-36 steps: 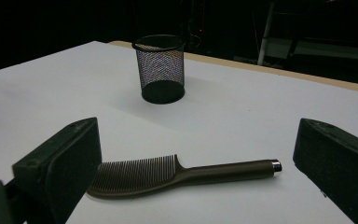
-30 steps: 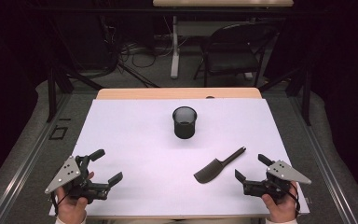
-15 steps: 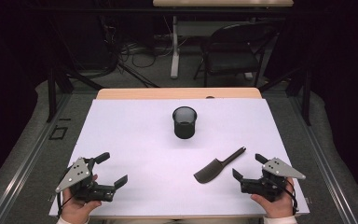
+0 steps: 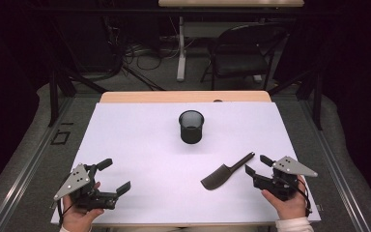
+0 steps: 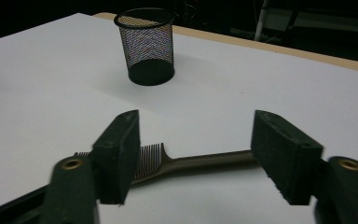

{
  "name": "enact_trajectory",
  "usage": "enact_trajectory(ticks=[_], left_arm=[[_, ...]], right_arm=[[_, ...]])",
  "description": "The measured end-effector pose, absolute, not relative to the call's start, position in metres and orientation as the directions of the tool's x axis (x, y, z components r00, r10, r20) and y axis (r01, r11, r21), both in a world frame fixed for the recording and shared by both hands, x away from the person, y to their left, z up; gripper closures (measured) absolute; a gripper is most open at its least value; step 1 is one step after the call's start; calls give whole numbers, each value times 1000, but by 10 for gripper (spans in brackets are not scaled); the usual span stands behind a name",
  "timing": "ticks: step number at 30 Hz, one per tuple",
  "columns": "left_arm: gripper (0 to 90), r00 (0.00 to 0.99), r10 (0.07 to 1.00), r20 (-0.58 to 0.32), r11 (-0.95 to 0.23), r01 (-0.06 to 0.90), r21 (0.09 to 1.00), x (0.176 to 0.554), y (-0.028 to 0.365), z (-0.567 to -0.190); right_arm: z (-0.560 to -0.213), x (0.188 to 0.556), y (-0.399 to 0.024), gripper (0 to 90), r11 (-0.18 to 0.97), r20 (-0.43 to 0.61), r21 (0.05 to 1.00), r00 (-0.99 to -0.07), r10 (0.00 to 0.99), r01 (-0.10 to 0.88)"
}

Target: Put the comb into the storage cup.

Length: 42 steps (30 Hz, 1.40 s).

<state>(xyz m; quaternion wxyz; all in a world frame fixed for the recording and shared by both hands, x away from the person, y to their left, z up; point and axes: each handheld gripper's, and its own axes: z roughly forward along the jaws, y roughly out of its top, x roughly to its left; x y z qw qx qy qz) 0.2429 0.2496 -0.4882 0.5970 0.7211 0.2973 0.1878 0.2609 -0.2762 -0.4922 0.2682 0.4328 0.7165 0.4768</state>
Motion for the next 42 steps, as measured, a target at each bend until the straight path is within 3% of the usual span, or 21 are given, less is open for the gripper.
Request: enact_trajectory(ticks=[8,18,29,36,42], left_arm=[[5,747,657,-99,-93,210,973,244,252,-488],[5,746,659,-94,-103,213,972,244,252,-488],[6,744,662,-89,-106,211,972,242,252,-488],[6,743,664,-85,-108,208,972,242,252,-488],[5,743,664,-84,-109,208,972,242,252,-488]], right_arm=[[-489,284,-277,411,200,24,877,-456,890,437],[-478,303,-274,451,245,-2,853,-467,884,460],[-473,322,-269,576,275,11,821,-496,868,501],[-469,329,-268,585,288,10,815,-510,860,502],[-466,341,-269,651,311,-6,794,-506,862,521]])
